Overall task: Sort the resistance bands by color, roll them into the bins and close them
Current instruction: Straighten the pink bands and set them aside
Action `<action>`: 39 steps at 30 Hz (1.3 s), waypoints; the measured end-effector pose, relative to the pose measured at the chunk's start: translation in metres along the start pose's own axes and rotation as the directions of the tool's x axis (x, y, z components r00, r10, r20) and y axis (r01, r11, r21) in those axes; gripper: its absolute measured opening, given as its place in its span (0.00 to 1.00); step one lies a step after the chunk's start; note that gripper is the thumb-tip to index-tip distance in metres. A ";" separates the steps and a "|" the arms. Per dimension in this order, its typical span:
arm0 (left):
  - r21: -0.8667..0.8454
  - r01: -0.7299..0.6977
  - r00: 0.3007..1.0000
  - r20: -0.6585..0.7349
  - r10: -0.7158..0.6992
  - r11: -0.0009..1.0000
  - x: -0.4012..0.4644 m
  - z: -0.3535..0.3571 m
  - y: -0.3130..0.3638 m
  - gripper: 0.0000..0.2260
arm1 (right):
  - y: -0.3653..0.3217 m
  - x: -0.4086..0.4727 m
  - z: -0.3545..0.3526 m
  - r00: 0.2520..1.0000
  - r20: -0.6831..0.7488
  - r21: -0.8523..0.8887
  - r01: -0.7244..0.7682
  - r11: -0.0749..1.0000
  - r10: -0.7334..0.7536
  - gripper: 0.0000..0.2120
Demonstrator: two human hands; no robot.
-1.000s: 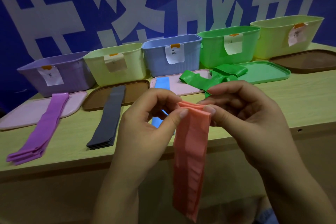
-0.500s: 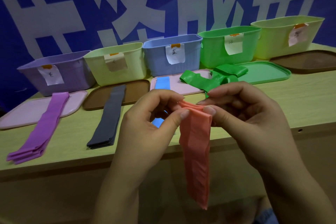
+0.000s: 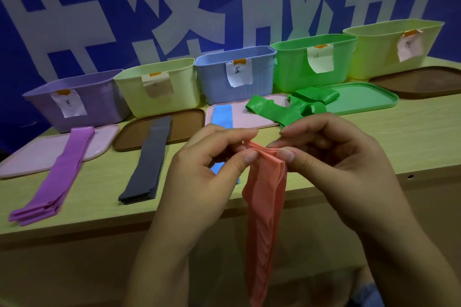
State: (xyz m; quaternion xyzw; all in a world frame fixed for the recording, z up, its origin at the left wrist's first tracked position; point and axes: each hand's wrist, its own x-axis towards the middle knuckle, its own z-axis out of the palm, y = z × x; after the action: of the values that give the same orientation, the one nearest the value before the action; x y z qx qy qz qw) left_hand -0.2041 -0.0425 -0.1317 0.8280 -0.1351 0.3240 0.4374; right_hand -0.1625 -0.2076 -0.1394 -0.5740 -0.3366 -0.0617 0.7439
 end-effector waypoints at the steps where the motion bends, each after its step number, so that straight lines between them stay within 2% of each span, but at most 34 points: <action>1: 0.004 0.003 1.000 0.002 -0.003 1.000 0.000 0.000 0.000 0.11 | 0.001 0.000 -0.001 1.000 0.001 -0.003 -0.008 1.000 0.008 0.09; 8: 0.013 0.004 1.000 -0.019 -0.003 1.000 -0.001 0.000 0.000 0.07 | 0.003 0.000 -0.001 1.000 -0.024 -0.024 -0.007 1.000 0.006 0.09; 16: 0.003 -0.004 1.000 -0.018 0.004 1.000 -0.001 -0.001 -0.001 0.08 | 0.001 0.000 0.001 0.998 -0.058 -0.014 -0.024 1.000 0.023 0.09; 25: 0.040 -0.015 0.998 -0.064 0.017 0.999 -0.001 0.002 -0.002 0.03 | 0.001 -0.001 0.003 0.999 -0.039 -0.011 -0.014 1.000 0.013 0.08; 28: 0.061 0.010 0.995 -0.103 -0.004 0.998 -0.001 0.002 -0.003 0.02 | 0.000 -0.002 0.005 1.000 -0.003 -0.055 0.019 0.998 -0.019 0.15; 30: 0.055 0.009 0.997 -0.072 -0.005 0.998 -0.002 0.001 -0.004 0.03 | 0.001 -0.001 0.005 0.998 0.027 -0.158 0.054 0.986 -0.050 0.17; 33: -0.040 -0.019 1.000 0.000 0.019 0.999 -0.003 -0.002 -0.005 0.02 | 0.004 0.000 0.005 0.995 0.016 -0.239 0.100 0.966 -0.099 0.12; 39: -0.341 0.027 0.998 0.067 -0.004 0.940 -0.005 -0.007 -0.006 0.01 | 0.002 0.002 0.005 0.999 0.002 -0.025 0.034 0.999 -0.034 0.09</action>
State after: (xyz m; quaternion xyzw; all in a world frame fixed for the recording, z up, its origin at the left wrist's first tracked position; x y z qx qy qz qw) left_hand -0.2078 -0.0334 -0.1359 0.7506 -0.1968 0.2649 0.5725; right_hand -0.1623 -0.2019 -0.1390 -0.5775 -0.3462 -0.0782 0.7352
